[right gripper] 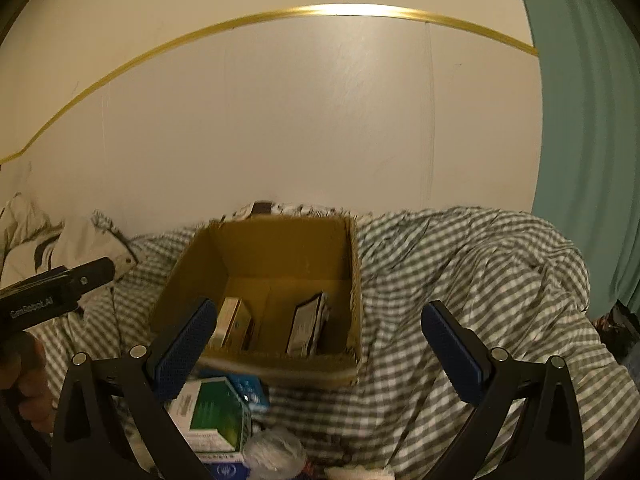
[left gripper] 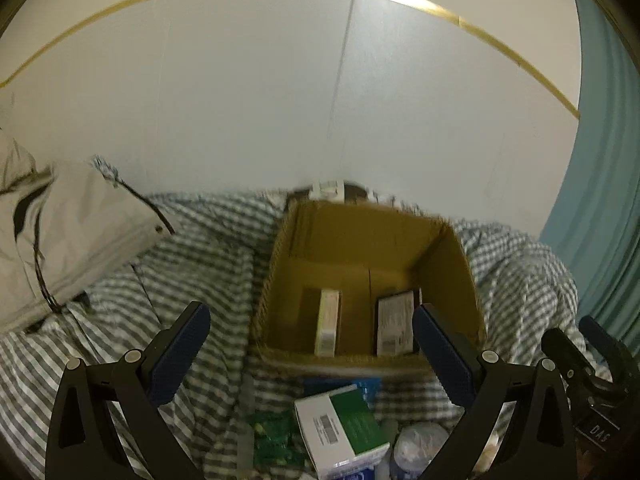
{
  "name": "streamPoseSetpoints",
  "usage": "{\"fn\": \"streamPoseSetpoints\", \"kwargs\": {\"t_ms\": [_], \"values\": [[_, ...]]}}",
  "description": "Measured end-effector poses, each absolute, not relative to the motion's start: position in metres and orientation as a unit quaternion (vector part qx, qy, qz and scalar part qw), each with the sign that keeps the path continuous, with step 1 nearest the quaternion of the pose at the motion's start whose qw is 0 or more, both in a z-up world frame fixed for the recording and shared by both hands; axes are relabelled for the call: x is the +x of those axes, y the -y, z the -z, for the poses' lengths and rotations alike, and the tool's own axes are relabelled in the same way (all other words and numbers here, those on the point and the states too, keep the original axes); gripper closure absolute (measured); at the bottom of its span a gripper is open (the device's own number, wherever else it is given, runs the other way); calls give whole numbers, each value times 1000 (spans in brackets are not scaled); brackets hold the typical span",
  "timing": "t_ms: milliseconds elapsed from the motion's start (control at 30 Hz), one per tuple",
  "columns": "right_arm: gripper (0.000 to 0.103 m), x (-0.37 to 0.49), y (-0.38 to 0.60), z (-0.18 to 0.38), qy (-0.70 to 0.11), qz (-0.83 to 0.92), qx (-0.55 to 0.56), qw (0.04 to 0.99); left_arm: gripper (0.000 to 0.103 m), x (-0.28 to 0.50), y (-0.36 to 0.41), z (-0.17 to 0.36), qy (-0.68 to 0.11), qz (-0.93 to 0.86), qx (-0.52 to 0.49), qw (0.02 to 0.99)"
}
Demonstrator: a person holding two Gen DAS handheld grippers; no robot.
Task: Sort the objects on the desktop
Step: 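Withdraw both tools from the box toward the remaining items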
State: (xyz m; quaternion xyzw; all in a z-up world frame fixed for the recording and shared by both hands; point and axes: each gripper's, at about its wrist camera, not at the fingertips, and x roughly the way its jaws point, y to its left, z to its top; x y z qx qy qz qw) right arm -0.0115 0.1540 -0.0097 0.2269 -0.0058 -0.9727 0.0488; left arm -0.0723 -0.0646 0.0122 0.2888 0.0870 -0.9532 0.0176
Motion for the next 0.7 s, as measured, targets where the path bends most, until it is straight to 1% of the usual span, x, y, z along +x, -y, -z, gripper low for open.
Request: {"fn": "streamPoseSetpoints", "kwargs": {"t_ms": [367, 700], "values": [[0, -16, -147, 43, -17, 952, 295, 75, 0, -78, 53, 24, -78, 934, 348, 7], [0, -24, -138, 86, -34, 924, 365, 110, 0, -91, 42, 63, -103, 908, 405, -22]]}}
